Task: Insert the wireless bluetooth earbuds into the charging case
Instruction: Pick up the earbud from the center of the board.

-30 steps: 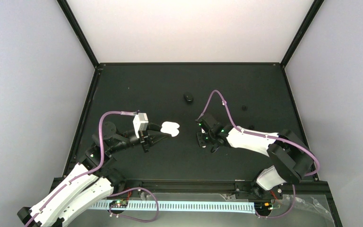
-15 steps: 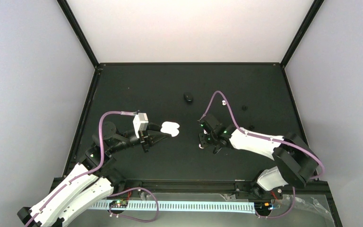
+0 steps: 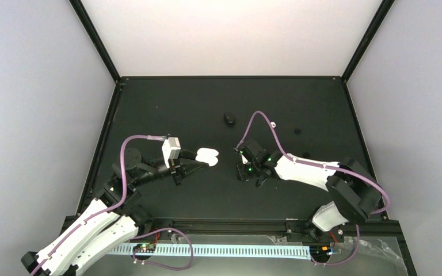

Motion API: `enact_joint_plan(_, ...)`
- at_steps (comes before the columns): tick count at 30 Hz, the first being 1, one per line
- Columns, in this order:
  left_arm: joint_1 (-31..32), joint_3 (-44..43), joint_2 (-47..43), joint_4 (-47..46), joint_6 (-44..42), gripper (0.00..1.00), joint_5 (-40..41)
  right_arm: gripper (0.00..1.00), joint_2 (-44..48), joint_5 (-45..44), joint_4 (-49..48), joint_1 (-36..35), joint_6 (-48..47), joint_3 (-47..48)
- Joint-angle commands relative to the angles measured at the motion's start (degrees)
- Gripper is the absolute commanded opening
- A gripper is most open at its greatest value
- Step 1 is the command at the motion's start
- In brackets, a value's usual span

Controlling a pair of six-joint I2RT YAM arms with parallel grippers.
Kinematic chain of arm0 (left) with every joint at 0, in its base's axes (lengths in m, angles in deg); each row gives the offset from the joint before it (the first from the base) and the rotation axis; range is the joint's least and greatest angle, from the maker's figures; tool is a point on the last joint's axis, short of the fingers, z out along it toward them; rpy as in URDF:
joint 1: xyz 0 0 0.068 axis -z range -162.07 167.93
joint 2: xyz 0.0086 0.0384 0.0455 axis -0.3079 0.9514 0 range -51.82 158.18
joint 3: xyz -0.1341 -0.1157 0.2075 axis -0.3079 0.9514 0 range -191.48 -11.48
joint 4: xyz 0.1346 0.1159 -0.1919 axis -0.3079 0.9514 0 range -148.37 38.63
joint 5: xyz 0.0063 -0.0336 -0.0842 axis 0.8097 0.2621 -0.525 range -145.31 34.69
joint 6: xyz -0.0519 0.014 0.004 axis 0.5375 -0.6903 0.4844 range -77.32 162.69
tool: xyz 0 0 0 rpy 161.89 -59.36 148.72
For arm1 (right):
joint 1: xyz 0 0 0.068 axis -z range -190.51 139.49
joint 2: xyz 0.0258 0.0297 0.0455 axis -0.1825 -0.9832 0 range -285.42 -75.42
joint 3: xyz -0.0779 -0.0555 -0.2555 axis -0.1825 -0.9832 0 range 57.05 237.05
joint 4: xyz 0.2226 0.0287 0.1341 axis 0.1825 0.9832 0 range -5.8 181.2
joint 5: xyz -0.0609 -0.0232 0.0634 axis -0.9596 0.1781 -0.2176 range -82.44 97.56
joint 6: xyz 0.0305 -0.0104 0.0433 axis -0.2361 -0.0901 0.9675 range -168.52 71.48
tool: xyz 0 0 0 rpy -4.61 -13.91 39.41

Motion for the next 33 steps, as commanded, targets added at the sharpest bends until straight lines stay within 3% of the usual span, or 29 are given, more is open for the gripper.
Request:
enact_joint_plan(1, -0.04, -0.97, -0.23, -0.14, 0.55, 0.02, -1.02, 0.33, -1.28, 1.10, -0.30, -0.36, -0.68, 0.80)
enact_joint_plan(19, -0.09, -1.06, 0.13, -0.29, 0.65, 0.02, -1.27, 0.28, -2.34, -7.91, 1.96, -0.31, 0.37, -0.48)
enact_joint_plan(33, -0.05, -1.06, -0.06, -0.29, 0.65, 0.02, -1.30, 0.16, -1.16, -10.59, 2.49, -0.33, 0.25, -0.11)
